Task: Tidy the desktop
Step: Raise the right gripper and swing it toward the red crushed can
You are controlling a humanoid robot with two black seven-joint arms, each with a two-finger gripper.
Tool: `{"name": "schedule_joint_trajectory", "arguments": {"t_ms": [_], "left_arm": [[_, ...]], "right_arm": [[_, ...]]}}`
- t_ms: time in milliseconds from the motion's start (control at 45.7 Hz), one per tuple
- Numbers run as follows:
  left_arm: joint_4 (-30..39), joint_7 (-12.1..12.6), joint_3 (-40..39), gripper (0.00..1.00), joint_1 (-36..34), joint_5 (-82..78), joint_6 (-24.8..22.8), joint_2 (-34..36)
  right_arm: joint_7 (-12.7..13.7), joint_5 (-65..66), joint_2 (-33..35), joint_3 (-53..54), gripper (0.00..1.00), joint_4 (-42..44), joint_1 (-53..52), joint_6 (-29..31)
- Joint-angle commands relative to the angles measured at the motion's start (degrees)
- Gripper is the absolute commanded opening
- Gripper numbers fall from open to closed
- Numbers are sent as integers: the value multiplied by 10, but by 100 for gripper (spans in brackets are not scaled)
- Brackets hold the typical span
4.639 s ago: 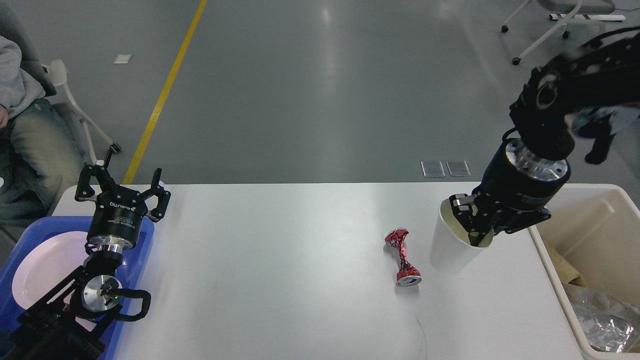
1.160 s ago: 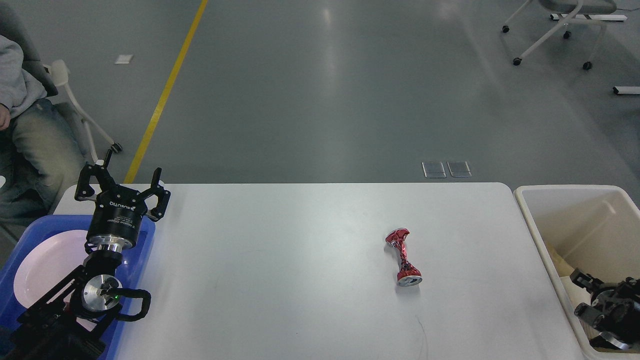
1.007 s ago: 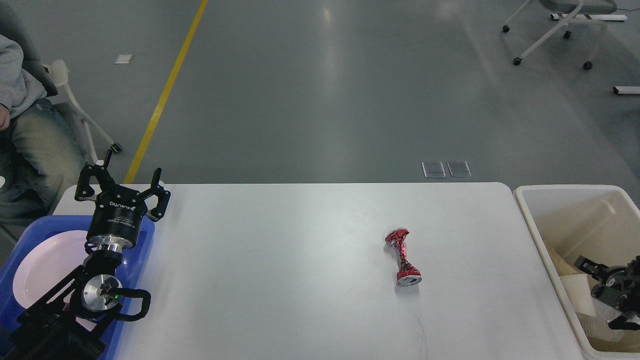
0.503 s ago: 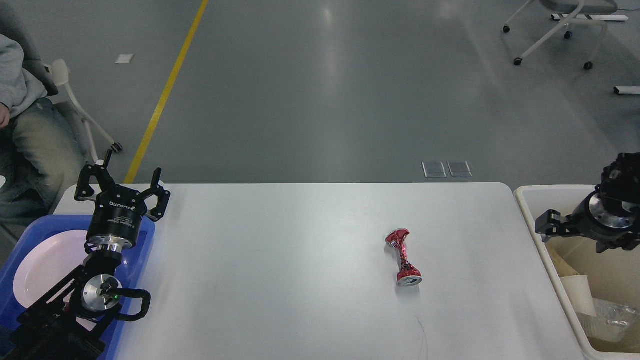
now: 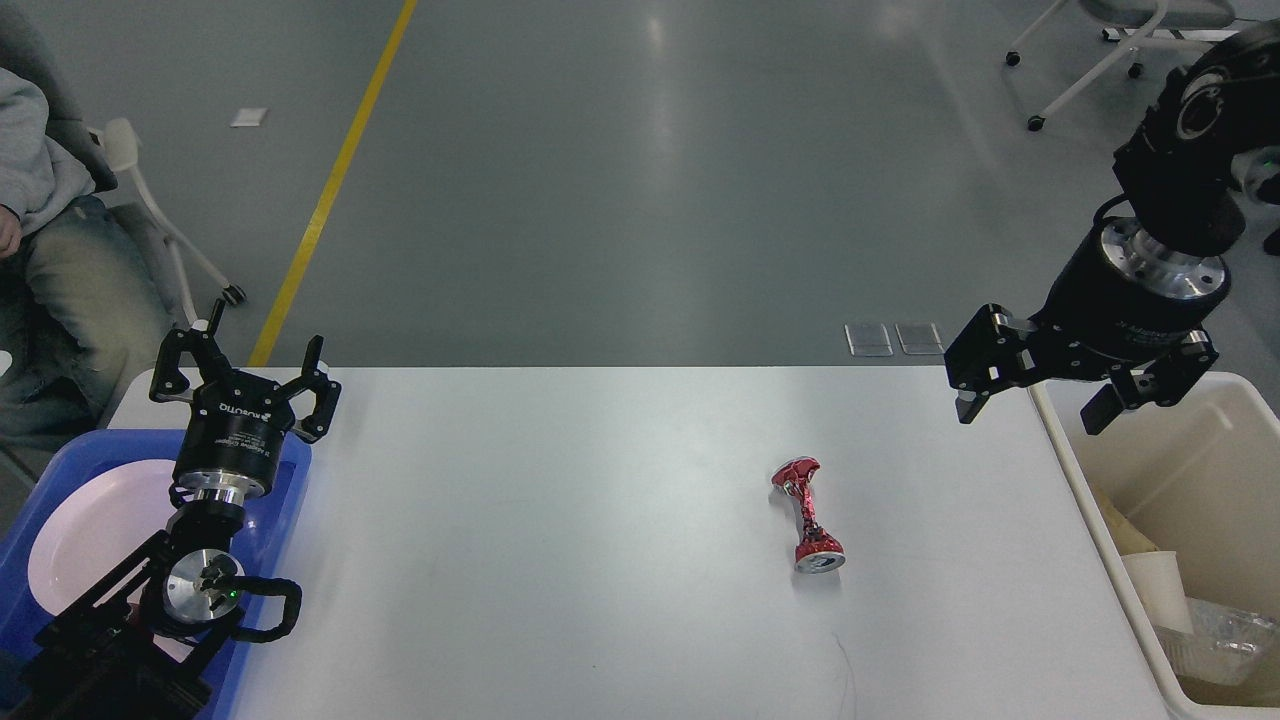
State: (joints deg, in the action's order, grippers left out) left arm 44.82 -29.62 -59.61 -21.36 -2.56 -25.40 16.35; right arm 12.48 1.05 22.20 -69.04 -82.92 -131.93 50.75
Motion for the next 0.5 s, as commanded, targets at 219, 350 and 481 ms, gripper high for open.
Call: {"name": "schedule_joint_trajectory", "arguments": {"t_ms": [219, 350, 481], "left_arm": [[0, 0, -1, 96, 0, 0, 0, 0], [0, 0, -1, 96, 0, 0, 0, 0], [0, 0, -1, 96, 0, 0, 0, 0]], "right_arm": [[0, -86, -57, -8, 100, -135, -170, -51], [-1, -85, -58, -13, 100, -135, -170, -58], [-1, -85, -51, -13, 100, -133, -170, -68]]}}
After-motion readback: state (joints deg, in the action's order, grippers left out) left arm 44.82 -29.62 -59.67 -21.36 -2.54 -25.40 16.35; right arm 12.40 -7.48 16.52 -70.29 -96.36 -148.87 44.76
